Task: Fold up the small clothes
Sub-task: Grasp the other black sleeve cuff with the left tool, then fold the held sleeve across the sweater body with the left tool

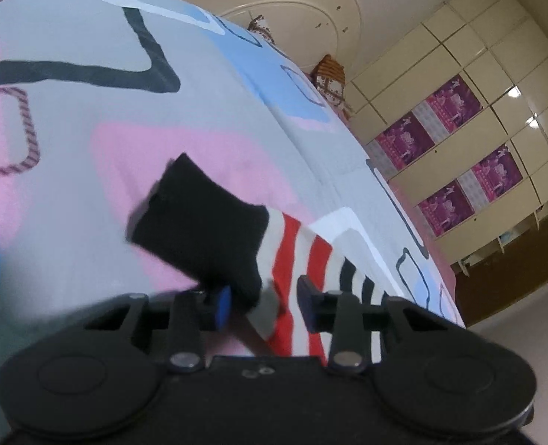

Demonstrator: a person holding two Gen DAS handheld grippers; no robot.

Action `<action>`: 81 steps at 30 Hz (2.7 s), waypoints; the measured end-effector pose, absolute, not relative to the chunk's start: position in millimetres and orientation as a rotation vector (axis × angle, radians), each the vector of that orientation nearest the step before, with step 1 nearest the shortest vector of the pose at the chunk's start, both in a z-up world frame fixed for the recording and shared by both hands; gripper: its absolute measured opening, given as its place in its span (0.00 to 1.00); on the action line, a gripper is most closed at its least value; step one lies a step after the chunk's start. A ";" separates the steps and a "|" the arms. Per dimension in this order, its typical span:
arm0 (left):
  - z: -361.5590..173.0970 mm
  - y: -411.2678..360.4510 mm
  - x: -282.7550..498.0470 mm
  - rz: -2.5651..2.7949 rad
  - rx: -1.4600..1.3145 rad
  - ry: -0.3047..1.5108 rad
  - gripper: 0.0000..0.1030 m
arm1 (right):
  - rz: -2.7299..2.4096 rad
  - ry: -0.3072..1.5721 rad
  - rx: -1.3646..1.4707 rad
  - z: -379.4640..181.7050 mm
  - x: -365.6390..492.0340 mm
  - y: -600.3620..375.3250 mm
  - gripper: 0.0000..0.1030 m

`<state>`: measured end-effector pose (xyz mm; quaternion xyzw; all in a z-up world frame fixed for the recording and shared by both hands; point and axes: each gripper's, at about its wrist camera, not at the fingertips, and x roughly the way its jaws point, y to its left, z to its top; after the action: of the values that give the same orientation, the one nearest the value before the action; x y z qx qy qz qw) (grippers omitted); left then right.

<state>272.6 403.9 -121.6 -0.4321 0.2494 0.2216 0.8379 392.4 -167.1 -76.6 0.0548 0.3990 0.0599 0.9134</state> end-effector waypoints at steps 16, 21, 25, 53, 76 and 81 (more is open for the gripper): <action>-112.5 401.6 266.1 0.476 -0.771 0.556 0.07 | 0.075 0.835 0.089 -70.3 404.3 -163.9 0.44; -105.5 396.7 267.5 0.461 -0.734 0.557 0.06 | 0.055 0.831 0.101 -67.7 403.9 -168.0 0.44; -92.1 383.8 277.6 0.421 -0.680 0.541 0.05 | 0.039 0.818 0.116 -64.6 402.8 -175.5 0.44; -55.9 9.8 422.6 -0.261 -0.220 0.736 0.05 | 0.101 0.746 0.316 -53.5 394.4 -288.8 0.44; -56.4 59.9 375.6 -0.188 -0.168 0.691 0.57 | 0.226 0.758 0.352 -56.5 394.1 -261.0 0.76; -72.9 124.0 378.3 -0.091 -0.200 0.752 0.48 | 0.235 0.858 0.399 -86.1 423.8 -236.1 0.58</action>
<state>378.3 124.0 -72.9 -0.0974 0.3665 -0.0444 0.9242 423.8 -236.1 -86.1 0.1919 0.4121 0.1127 0.8835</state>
